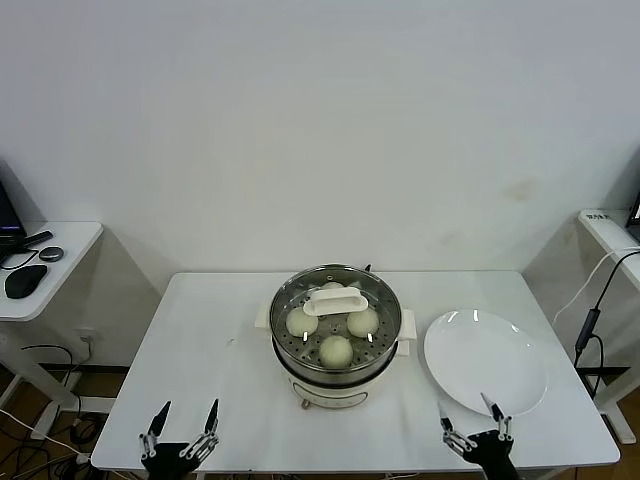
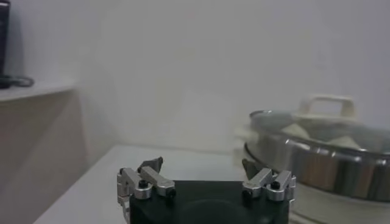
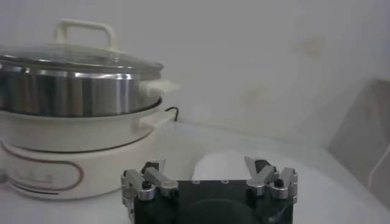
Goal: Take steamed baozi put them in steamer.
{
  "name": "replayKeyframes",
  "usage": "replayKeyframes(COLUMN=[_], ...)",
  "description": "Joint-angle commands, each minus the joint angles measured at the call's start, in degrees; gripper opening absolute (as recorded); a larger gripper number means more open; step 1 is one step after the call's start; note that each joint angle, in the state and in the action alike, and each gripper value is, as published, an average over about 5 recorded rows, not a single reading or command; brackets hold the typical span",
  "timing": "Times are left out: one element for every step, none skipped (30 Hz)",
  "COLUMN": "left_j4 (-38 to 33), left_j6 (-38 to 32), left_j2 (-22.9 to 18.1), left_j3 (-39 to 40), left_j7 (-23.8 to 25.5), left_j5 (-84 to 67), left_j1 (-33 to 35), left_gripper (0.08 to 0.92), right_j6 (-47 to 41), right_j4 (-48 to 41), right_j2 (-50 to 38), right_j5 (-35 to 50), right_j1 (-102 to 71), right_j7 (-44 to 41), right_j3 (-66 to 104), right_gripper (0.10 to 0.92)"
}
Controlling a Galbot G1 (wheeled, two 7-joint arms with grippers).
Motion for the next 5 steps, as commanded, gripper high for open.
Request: replayKeyframes(left_j4=[2.4, 2.5, 2.5, 2.6, 2.6], left_j6=[-2.1, -2.1, -2.1, -2.1, -2.1], left_j2=[-0.2, -0.2, -0.2, -0.1, -0.1], left_j3=[-2.7, -2.7, -2.7, -2.8, -2.8], left_j7=[1.1, 1.2, 1.3, 1.3, 1.3], left_j5=[-2.2, -2.0, -1.9, -1.8, -1.8], left_j1=[2.4, 2.5, 2.6, 2.6, 2.6], left_gripper=[0.823, 0.823, 0.823, 0.823, 0.823], right_j6=[-1.5, -1.4, -1.4, -1.3, -1.3], right_j4=[1.4, 1.3, 1.3, 1.2, 1.2], right_j2=[-1.1, -1.0, -1.0, -1.0, -1.0], right_j5=[1.5, 1.5, 1.4, 1.4, 1.4], right_j1=[-1.4, -1.4, -1.5, -1.5, -1.6], right_j7=[0.0, 0.0, 0.0, 0.0, 0.0], right_j3=[-1.1, -1.2, -1.4, -1.4, -1.5], right_gripper=[0.823, 0.823, 0.823, 0.823, 0.823])
